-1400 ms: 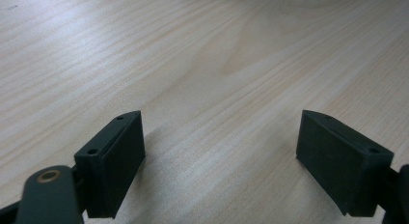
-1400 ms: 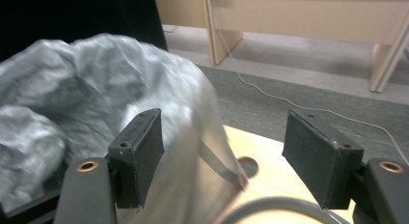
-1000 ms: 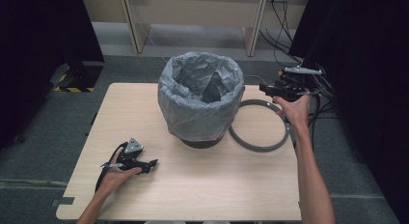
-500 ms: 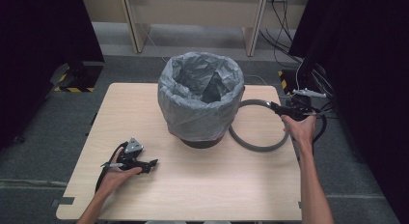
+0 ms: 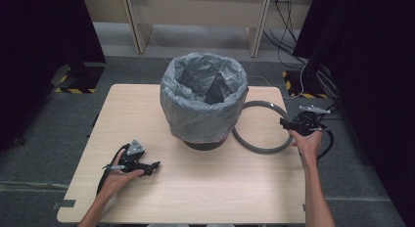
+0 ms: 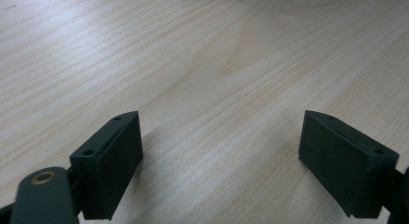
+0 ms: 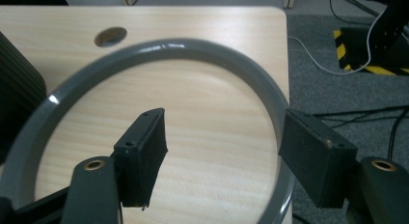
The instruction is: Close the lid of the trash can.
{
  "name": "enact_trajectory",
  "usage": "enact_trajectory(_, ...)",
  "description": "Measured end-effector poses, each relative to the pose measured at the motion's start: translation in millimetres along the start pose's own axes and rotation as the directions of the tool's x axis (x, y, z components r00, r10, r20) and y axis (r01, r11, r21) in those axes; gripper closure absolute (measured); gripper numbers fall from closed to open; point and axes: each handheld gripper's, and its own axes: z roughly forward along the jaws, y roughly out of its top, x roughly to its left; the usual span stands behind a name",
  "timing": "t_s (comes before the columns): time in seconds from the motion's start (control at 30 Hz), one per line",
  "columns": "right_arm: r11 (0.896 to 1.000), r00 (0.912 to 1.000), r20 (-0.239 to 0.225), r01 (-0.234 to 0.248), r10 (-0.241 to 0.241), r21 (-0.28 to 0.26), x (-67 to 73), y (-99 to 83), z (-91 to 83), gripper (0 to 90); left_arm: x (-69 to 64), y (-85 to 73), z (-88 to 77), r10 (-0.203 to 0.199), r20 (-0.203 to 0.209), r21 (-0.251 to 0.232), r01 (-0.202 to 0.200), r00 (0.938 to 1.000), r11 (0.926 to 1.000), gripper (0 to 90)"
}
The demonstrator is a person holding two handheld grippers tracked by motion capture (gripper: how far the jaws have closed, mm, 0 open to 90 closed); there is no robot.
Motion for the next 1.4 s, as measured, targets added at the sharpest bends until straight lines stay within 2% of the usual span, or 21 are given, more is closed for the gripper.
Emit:
enact_trajectory(0.23,1.000,0.9996,0.022,-0.019,0.018,0.022,-8.4,-14.8,8.3,37.3,0.2,0.6,0.8,-0.002,0.000,0.000,0.002,1.0000,1.0000,14.2)
enact_trajectory(0.43,0.999,0.9977,0.058,-0.037,0.035,0.033,-18.4,-22.0,13.3,39.8,0.4,1.2,1.5,0.000,-0.002,0.000,0.000,1.0000,1.0000,13.8)
enact_trajectory(0.47,0.998,0.9965,0.067,-0.052,0.050,0.033,-19.3,-22.5,14.5,40.4,0.5,1.2,1.5,0.001,-0.002,0.000,-0.001,1.0000,1.0000,13.8)
enact_trajectory(0.6,0.997,0.9957,0.087,-0.038,0.032,0.068,-27.8,-22.2,24.4,44.0,0.2,1.1,1.4,0.001,-0.003,0.001,-0.001,1.0000,1.0000,13.8)
enact_trajectory(0.67,0.996,0.9945,0.098,-0.045,0.037,0.077,-30.7,-21.5,30.0,46.7,0.3,1.2,1.4,0.001,-0.003,0.002,-0.001,1.0000,1.0000,13.8)
enact_trajectory(0.8,0.996,0.9945,0.103,-0.026,0.017,0.091,-34.4,-20.2,40.7,52.6,0.3,1.2,1.4,0.001,-0.003,0.001,-0.001,1.0000,1.0000,13.8)
enact_trajectory(0.97,0.990,0.9940,0.109,-0.010,-0.005,0.139,-35.9,-22.0,49.8,67.0,0.3,1.1,1.4,0.002,-0.003,0.001,-0.002,1.0000,1.0000,13.8)
enact_trajectory(1.03,0.989,0.9933,0.115,-0.024,0.007,0.146,-36.3,-23.8,51.5,72.9,0.2,1.1,1.4,0.000,-0.003,0.001,0.000,1.0000,1.0000,13.8)
enact_trajectory(1.13,0.989,0.9910,0.123,-0.068,0.052,0.128,-37.9,-25.5,52.0,76.0,0.1,1.1,1.3,0.000,-0.004,0.001,0.000,1.0000,1.0000,13.9)
enact_trajectory(1.23,0.988,0.9906,0.136,-0.035,0.015,0.150,-36.3,-23.4,51.9,78.3,0.2,1.1,1.3,0.000,-0.004,0.001,0.000,1.0000,1.0000,13.9)
enact_trajectory(1.3,0.985,0.9877,0.155,-0.048,0.023,0.164,-34.5,-21.0,50.8,78.5,0.3,1.1,1.3,0.002,-0.004,0.002,-0.002,1.0000,1.0000,13.9)
enact_trajectory(1.4,0.985,0.9903,0.132,-0.065,0.044,0.160,-35.7,-18.1,46.6,78.7,0.2,1.1,1.3,0.001,-0.004,0.001,-0.001,1.0000,1.0000,13.9)
